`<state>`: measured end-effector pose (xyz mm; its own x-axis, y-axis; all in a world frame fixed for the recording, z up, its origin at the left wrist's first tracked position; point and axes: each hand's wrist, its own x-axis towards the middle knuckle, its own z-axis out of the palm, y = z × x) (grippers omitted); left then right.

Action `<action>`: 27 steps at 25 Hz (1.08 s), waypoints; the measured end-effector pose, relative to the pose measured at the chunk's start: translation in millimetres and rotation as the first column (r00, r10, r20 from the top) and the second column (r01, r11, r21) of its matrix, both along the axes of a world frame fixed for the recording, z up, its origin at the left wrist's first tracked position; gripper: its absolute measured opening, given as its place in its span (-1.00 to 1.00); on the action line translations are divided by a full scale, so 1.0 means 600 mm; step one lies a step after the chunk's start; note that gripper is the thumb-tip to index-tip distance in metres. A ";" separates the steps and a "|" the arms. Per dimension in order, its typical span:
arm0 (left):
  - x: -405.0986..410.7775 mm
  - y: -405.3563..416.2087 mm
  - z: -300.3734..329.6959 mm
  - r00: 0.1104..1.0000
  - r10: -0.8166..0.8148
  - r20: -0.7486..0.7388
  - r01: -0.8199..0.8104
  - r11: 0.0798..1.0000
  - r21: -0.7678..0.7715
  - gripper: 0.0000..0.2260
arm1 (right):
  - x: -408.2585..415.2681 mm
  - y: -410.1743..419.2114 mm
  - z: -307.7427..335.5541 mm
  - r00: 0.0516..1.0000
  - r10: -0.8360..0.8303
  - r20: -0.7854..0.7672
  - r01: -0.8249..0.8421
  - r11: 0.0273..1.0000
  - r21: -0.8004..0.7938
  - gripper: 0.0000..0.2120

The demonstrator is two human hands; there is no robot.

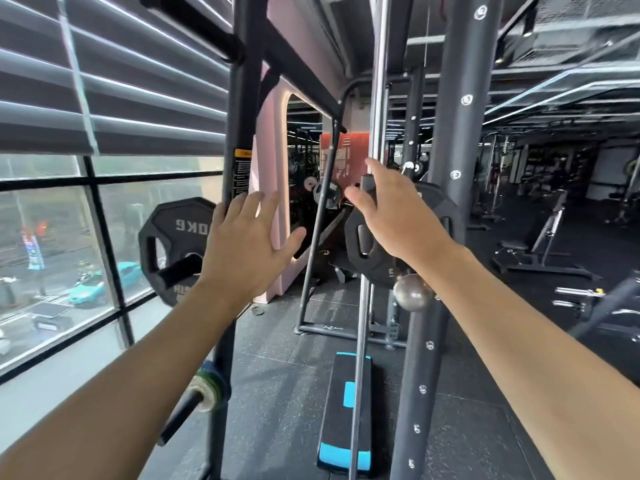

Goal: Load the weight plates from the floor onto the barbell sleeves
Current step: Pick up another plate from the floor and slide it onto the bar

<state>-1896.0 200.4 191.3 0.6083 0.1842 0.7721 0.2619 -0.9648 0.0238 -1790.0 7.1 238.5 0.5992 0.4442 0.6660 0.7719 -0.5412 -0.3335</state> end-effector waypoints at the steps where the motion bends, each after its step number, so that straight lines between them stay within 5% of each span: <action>1: -0.025 0.015 -0.002 0.999 0.031 -0.029 -0.031 0.999 -0.005 -0.28 | -0.021 0.017 -0.006 1.000 0.016 -0.026 -0.018 0.999 -0.051 -0.34; 13: -0.311 0.209 -0.147 0.907 0.347 -0.238 -0.389 0.907 -0.161 -0.21 | -0.249 0.277 -0.187 0.946 0.317 -0.066 -0.324 0.923 -0.207 -0.28; 22: -0.440 0.344 -0.366 0.731 0.537 -0.421 -0.668 0.689 -0.281 -0.20 | -0.301 0.490 -0.389 0.789 0.518 -0.330 -0.608 0.738 -0.293 -0.26; 27: -0.484 0.424 -0.498 0.529 0.613 -0.586 -0.838 0.484 -0.250 -0.21 | -0.320 0.640 -0.548 0.666 0.592 -0.454 -0.741 0.597 -0.307 -0.26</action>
